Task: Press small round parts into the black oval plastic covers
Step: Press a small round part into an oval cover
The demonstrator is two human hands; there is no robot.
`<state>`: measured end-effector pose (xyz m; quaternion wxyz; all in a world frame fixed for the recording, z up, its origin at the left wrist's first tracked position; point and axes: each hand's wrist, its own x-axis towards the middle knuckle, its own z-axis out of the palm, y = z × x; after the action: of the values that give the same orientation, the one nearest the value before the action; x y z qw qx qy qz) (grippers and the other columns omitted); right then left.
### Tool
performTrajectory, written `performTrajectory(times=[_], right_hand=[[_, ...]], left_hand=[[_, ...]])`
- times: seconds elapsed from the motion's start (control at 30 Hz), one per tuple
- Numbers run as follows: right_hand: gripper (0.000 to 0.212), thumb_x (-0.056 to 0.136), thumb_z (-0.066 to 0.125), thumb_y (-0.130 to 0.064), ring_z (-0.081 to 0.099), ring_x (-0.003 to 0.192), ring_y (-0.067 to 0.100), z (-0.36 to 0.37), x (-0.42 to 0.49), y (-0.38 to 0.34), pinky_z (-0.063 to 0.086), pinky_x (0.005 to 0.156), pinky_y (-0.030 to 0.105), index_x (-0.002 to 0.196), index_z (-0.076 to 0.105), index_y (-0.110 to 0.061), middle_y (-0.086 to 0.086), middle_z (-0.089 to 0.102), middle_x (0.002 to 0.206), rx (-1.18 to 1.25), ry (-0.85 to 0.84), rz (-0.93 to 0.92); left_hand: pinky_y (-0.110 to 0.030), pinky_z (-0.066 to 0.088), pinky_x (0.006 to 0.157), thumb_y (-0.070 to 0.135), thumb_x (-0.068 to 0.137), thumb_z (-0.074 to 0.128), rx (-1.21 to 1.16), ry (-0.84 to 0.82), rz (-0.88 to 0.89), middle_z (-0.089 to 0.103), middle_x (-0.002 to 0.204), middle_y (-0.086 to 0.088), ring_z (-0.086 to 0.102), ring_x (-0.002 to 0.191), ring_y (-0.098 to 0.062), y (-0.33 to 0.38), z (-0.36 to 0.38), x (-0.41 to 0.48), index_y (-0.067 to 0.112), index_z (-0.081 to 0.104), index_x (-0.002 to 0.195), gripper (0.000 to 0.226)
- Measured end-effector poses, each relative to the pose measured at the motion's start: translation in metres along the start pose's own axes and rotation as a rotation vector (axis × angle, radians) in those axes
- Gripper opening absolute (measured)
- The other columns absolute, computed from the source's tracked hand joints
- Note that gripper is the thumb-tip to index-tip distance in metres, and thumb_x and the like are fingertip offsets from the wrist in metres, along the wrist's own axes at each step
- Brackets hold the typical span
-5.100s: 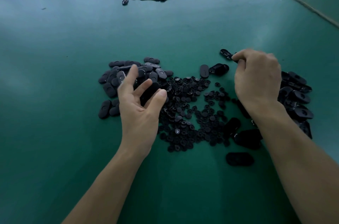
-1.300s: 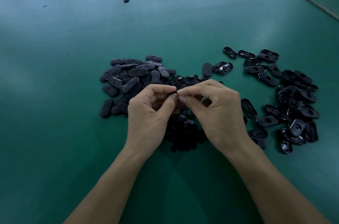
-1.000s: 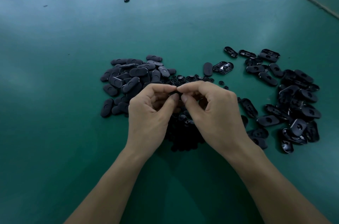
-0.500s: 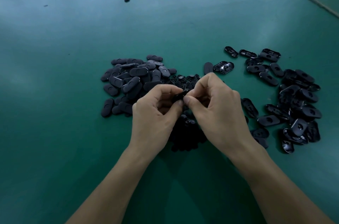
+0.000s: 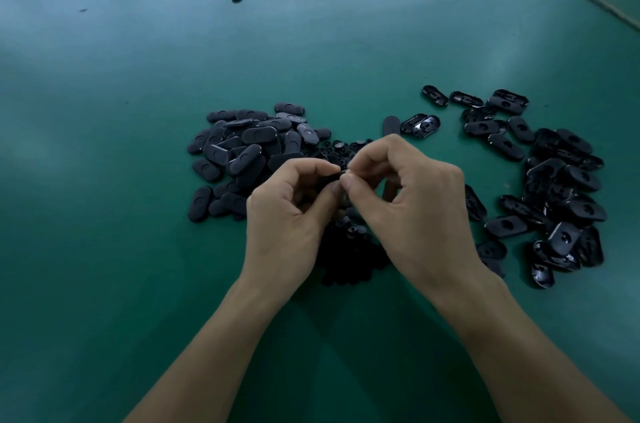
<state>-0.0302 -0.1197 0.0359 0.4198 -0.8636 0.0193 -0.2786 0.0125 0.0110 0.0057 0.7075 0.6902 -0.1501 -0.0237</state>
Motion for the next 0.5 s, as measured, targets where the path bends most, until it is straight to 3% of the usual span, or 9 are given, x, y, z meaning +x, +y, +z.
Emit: performTrajectory(times=[0.13, 0.2, 0.5], right_hand=[[0.023, 0.084, 0.078, -0.015, 0.060, 0.083, -0.006, -0.005, 0.004, 0.011, 0.040, 0.075, 0.004, 0.105, 0.074, -0.022, -0.019, 0.066, 0.090, 0.030, -0.114, 0.079], [0.021, 0.085, 0.077, -0.013, 0.064, 0.083, -0.009, -0.006, 0.005, 0.015, 0.045, 0.076, 0.005, 0.104, 0.076, -0.021, -0.022, 0.069, 0.089, 0.119, -0.169, 0.107], [0.019, 0.083, 0.079, -0.009, 0.072, 0.080, 0.003, -0.009, 0.009, 0.025, 0.053, 0.074, 0.014, 0.094, 0.075, -0.025, -0.011, 0.076, 0.084, 0.329, -0.235, 0.223]], left_hand=[[-0.019, 0.056, 0.067, -0.005, 0.089, 0.069, -0.051, 0.014, -0.023, 0.075, 0.083, -0.001, 0.069, 0.072, -0.009, -0.001, -0.001, 0.001, 0.018, 0.069, 0.094, 0.023], [-0.018, 0.055, 0.066, -0.006, 0.089, 0.068, -0.065, 0.007, -0.029, 0.075, 0.082, -0.001, 0.069, 0.071, -0.009, -0.002, -0.002, 0.001, 0.016, 0.070, 0.095, 0.023], [-0.022, 0.057, 0.068, 0.000, 0.085, 0.074, -0.108, 0.014, -0.058, 0.076, 0.083, -0.007, 0.071, 0.071, -0.015, -0.004, -0.005, 0.001, 0.017, 0.074, 0.098, 0.022]])
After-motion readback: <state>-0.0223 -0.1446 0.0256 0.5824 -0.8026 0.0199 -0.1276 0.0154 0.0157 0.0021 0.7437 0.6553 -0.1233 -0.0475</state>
